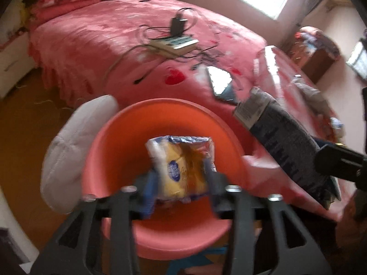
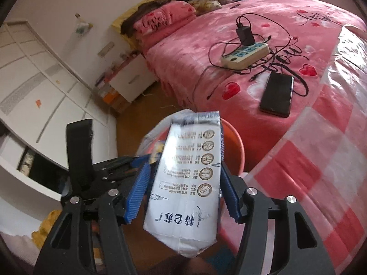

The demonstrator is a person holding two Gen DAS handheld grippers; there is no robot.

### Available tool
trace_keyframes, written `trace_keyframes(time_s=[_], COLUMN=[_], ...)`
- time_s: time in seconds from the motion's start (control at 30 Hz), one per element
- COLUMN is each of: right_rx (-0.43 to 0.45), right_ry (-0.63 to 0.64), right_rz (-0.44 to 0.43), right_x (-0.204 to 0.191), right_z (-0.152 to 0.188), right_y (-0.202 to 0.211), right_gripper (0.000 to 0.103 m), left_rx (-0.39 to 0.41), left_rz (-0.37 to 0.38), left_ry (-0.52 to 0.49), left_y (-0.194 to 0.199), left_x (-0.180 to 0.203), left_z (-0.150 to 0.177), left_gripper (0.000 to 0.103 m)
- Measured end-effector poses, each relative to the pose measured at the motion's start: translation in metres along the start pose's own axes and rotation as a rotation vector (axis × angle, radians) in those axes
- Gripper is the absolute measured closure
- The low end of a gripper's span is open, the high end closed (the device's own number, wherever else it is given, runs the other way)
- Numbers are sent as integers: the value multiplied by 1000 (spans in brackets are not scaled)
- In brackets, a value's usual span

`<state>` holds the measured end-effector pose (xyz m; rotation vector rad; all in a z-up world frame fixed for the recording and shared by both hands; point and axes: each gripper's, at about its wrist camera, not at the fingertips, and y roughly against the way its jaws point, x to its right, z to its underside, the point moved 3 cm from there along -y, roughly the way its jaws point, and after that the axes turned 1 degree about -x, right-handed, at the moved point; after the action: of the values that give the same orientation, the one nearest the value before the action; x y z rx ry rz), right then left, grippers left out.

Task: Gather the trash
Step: 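Open both tools over the orange bucket to drop the bags in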

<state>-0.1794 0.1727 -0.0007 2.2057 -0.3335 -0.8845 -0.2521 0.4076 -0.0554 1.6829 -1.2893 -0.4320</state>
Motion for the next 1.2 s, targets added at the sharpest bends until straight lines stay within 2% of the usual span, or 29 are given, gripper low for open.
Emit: trace_keyframes(time_s=[0.03, 0.07, 0.13, 0.27, 0.43, 0.6, 0.97, 1.2], right_rx=[5, 16, 42, 118, 217, 291, 377, 400], right_ry=[-7, -35, -64, -60, -30, 13, -35, -73], right_rz=[6, 12, 3, 72, 165, 269, 324, 331], right_x=[2, 6, 11, 20, 28, 36, 62, 78], right_z=[1, 2, 3, 4, 14, 25, 40, 51], right_y=[1, 2, 9, 31, 58, 76, 112, 126], right_gripper=[37, 28, 22, 18, 17, 13, 13, 9], left_rx=[5, 9, 21, 40, 94, 150, 169, 138], left_rz=[-13, -22, -58, -112, -141, -154, -123, -113], left_ry=[26, 38, 51, 36, 18, -17, -91, -142], left_y=[-1, 0, 0, 2, 10, 20, 29, 24], left_x=[-6, -9, -16, -16, -9, 6, 52, 86], left_z=[0, 0, 0, -2, -9, -14, -16, -18], left_gripper=[43, 41, 33, 29, 22, 21, 21, 21])
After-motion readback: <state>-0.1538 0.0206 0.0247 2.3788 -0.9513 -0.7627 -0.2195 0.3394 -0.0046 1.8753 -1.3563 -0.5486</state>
